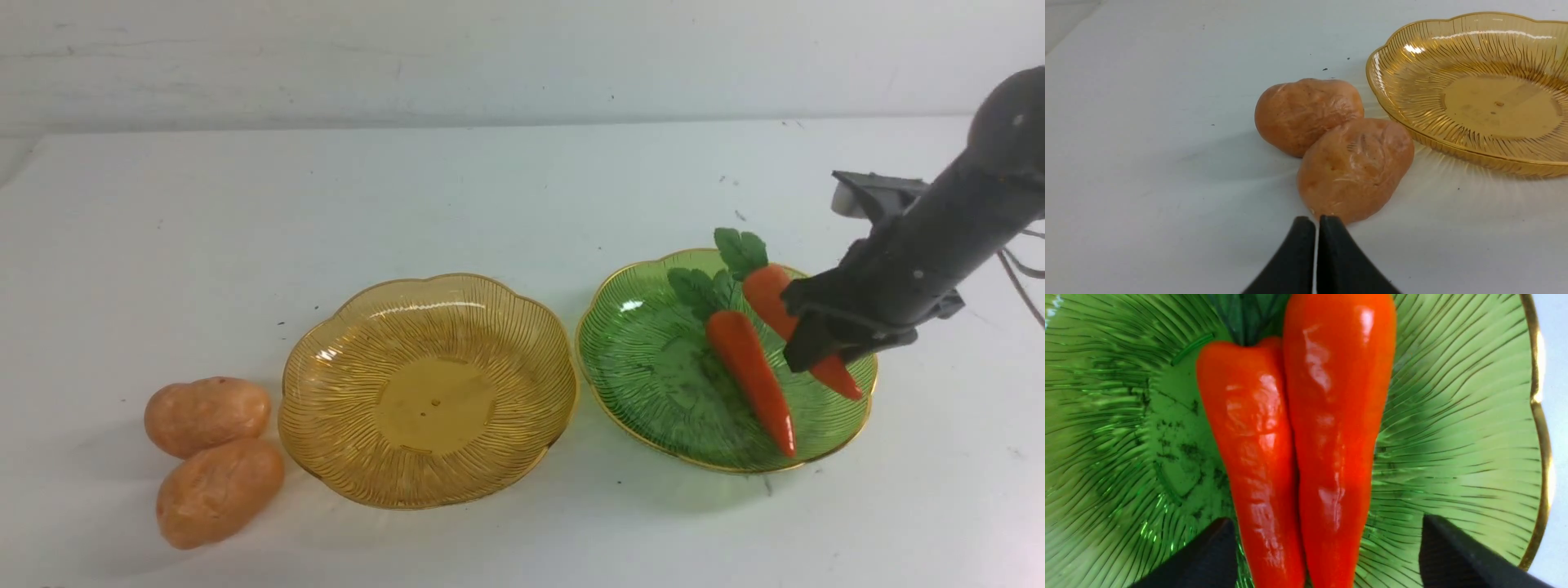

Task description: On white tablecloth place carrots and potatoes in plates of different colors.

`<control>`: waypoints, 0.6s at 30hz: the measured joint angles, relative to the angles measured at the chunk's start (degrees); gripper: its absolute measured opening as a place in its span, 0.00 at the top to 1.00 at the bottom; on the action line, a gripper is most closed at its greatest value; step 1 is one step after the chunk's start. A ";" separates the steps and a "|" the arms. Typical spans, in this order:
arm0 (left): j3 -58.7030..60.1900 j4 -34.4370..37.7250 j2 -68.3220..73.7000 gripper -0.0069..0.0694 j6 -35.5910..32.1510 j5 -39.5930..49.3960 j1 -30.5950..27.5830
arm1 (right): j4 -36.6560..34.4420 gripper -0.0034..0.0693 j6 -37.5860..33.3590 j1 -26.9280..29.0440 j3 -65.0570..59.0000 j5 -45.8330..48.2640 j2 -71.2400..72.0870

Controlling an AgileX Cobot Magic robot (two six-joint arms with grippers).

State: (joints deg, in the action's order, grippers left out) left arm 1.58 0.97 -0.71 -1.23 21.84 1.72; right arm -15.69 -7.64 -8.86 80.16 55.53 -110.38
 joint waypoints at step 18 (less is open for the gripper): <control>0.00 0.00 0.00 0.91 0.00 0.00 0.00 | 4.97 0.94 2.45 0.00 -0.85 14.43 16.30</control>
State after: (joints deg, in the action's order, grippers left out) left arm 1.58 0.97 -0.71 -1.23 21.84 1.72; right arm -10.71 -5.19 -8.86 79.31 69.96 -94.08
